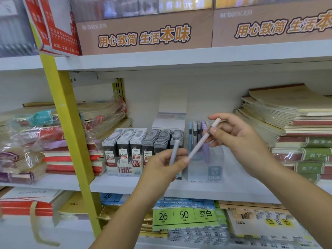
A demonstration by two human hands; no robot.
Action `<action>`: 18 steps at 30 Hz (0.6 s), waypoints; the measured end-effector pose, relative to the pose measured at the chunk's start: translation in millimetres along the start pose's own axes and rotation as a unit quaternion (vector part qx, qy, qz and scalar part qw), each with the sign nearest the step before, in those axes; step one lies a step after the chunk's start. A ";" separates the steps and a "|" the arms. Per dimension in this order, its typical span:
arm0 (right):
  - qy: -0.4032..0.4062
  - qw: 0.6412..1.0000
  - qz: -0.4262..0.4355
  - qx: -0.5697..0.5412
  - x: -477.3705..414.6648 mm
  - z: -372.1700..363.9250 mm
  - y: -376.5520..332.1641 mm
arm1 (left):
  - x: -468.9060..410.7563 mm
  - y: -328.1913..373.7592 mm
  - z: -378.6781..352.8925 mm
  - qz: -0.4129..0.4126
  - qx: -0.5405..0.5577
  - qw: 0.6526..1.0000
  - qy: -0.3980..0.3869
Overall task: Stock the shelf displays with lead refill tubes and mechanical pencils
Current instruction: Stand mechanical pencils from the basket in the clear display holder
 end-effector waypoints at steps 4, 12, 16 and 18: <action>0.035 0.999 0.013 0.008 -6.4 9.7 -3.2 | -4.3 -0.8 -2.4 -0.008 -0.007 1.000 0.014; 0.119 0.957 0.071 0.253 -41.2 56.3 -4.3 | -10.6 -0.3 -6.7 -0.039 -0.068 0.997 -0.019; 0.083 0.918 0.080 0.378 -49.1 44.4 14.6 | -15.0 -4.9 -9.3 -0.047 -0.095 0.994 -0.027; 0.059 0.904 0.083 0.415 -48.8 36.0 24.5 | -16.1 -6.6 -8.2 -0.053 -0.099 0.993 -0.027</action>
Point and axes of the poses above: each hand's wrist, its own x-axis away from the middle knuckle, its own z-axis out of the back of the hand, y = z × x, the point moved 8 cm from there along -x, towards the middle knuckle, and after that the axes turned 15 degrees about x, right-handed, at the moved point
